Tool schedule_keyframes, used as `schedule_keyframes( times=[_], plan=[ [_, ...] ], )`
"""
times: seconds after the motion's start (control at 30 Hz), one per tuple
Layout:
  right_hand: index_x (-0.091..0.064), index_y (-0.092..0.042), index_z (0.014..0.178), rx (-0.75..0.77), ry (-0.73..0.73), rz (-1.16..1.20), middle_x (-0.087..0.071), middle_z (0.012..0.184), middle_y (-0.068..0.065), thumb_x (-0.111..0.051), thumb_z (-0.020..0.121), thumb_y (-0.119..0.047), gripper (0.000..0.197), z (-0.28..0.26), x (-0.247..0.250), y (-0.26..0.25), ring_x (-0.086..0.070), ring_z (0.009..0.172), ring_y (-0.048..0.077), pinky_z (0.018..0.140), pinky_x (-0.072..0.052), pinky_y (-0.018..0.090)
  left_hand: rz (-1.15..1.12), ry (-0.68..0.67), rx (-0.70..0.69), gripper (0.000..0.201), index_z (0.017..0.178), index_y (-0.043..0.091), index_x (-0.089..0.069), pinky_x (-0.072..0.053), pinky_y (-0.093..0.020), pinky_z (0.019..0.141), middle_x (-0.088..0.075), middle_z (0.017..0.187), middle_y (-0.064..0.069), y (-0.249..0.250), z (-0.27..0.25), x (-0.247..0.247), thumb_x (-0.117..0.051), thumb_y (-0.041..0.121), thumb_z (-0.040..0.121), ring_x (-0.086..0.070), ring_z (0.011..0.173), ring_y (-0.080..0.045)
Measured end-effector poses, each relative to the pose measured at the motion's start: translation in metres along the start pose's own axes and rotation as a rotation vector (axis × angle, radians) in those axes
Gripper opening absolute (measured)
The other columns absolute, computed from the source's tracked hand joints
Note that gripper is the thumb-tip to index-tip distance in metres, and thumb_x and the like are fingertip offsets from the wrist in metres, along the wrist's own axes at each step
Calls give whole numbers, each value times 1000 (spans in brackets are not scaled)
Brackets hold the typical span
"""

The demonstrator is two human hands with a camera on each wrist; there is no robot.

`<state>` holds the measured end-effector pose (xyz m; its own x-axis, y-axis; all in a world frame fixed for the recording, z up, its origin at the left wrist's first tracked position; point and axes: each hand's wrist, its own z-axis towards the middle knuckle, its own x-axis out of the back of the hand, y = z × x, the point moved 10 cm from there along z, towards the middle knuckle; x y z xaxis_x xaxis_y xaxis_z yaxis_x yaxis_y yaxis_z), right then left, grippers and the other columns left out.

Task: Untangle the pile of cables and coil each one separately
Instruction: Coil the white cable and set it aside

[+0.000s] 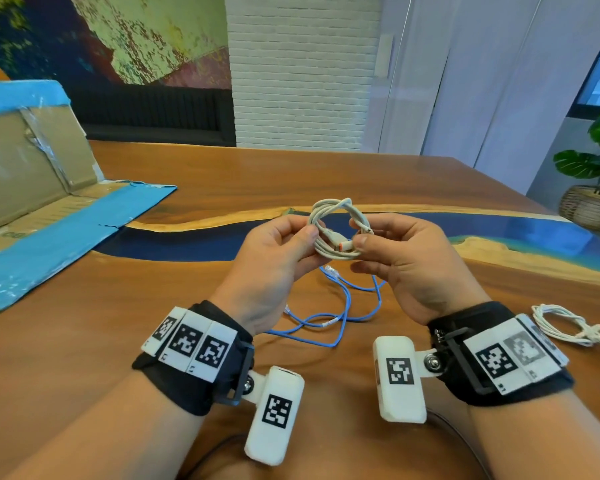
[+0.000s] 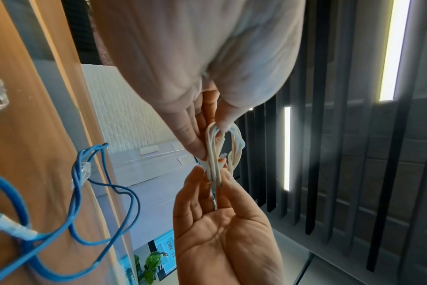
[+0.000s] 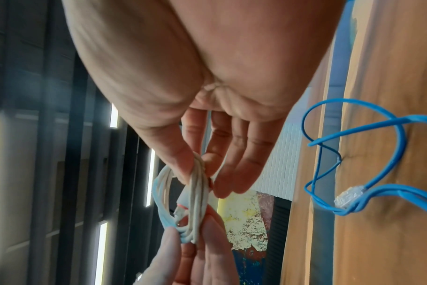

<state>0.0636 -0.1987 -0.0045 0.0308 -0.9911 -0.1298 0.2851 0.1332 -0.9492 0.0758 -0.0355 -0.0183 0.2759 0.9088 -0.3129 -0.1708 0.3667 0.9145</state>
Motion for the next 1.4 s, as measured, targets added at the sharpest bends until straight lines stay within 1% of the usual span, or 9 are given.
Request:
schedule_keyframes(
  times=[0.13,0.33,0.47,0.67,0.77,0.9,1.17,1.3,1.4],
  plan=[
    [-74,-5,92,-13,31,100,-75,81,13,-67,87,8,16,1,-3,3,-72,74,24,68,-61,31,-103,3,35,22,115,-7,-61,-59,-35,90,-72,113,-26,-2,-1,1,-46,6,106,-72,102,-31],
    [-72,-5,93,-84,24,116,-75,83,15,-69,87,2,10,-1,-5,7,-70,71,28,68,-62,35,-193,-11,72,22,115,-4,-61,-59,-32,84,-73,107,-20,-5,0,0,-45,7,106,-72,99,-28],
    [-69,-5,92,-65,69,94,-76,81,13,-69,86,8,14,0,0,9,-71,72,27,72,-61,36,-100,-40,69,15,107,-3,-64,-59,-34,88,-74,106,-22,-2,-1,-1,-54,6,101,-73,99,-30],
    [-69,-5,92,-51,84,147,-76,84,11,-68,84,12,18,1,-8,16,-74,75,23,70,-60,32,80,16,66,18,98,2,-63,-59,-30,78,-73,102,-24,-5,-2,4,-73,-5,85,-73,93,-29],
    [-68,-6,95,-85,63,209,-77,88,11,-68,83,8,18,0,-8,19,-74,77,23,71,-59,32,51,3,88,13,98,5,-63,-59,-29,77,-74,99,-19,-6,-1,4,-69,-3,89,-74,91,-25],
    [-67,-11,98,-137,20,233,-77,87,9,-73,70,-5,29,-1,-12,23,-72,73,20,70,-56,31,38,-20,129,8,99,5,-68,-59,-28,75,-75,92,-11,-9,-2,3,-65,0,94,-74,89,-21],
    [-66,-12,96,-127,-22,252,-75,83,9,-72,73,-8,24,-1,-12,21,-67,65,18,61,-52,27,70,-72,184,8,98,1,-70,-60,-26,66,-77,95,-17,-4,-4,3,-69,3,90,-74,76,-23],
    [-72,-12,84,-117,-55,213,-74,80,10,-71,73,-7,12,-1,-12,19,-67,64,19,61,-55,26,69,-125,218,13,102,-1,-69,-60,-26,66,-76,95,-17,-7,-5,2,-68,2,89,-73,74,-22],
    [-77,-15,77,-99,-68,185,-73,78,13,-75,70,-9,10,0,-10,16,-68,68,24,70,-56,33,32,-165,241,12,95,3,-71,-60,-28,68,-76,93,-16,-9,-7,-3,-71,7,83,-72,78,-23]
  ],
)
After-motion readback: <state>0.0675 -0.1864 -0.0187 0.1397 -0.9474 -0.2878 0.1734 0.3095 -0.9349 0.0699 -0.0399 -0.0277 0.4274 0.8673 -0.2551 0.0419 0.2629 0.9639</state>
